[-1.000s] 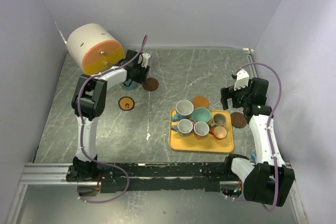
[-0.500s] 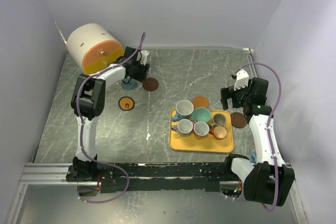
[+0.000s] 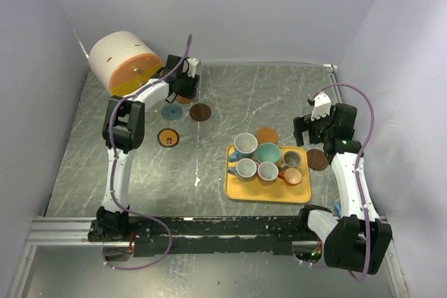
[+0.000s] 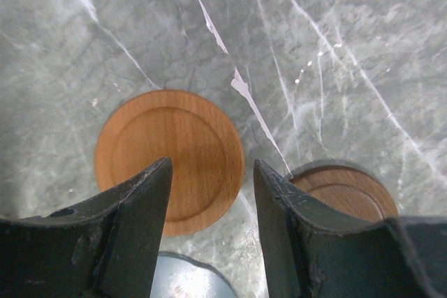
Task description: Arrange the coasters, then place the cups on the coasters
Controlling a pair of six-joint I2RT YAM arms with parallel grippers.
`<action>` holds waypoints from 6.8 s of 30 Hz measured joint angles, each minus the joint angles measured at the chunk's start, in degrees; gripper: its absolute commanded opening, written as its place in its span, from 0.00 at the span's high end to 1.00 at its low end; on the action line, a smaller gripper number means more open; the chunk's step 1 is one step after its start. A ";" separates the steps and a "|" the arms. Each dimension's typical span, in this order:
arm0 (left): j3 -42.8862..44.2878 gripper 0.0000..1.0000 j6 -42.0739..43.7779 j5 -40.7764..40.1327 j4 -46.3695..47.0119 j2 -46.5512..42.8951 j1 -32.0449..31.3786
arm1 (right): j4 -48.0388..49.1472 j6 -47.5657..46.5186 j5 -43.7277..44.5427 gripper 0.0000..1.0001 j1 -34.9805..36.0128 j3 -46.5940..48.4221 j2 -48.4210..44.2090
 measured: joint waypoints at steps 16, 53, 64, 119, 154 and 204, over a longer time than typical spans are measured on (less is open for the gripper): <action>3.41 0.48 -0.26 2.64 -2.16 3.96 -1.07 | -0.09 -0.04 0.81 0.00 0.00 -0.11 0.39; 12.41 0.50 -1.33 12.02 -4.07 10.03 -17.51 | -0.11 -0.20 1.42 0.00 0.00 -0.20 0.59; 6.86 0.49 -3.32 14.40 -3.13 6.73 -18.56 | -0.11 -0.22 1.57 0.00 0.00 -0.20 0.59; -22.01 0.32 1.05 28.48 2.23 -10.82 -15.10 | -13.11 -5.92 23.32 0.40 -6.01 11.78 35.98; -31.30 0.56 7.76 40.89 9.57 -11.37 -20.33 | -2.34 1.57 22.38 0.62 5.55 27.28 50.12; -34.71 0.42 21.68 39.06 -8.87 -34.34 -0.20 | 0.11 3.21 6.82 0.67 32.59 39.30 59.98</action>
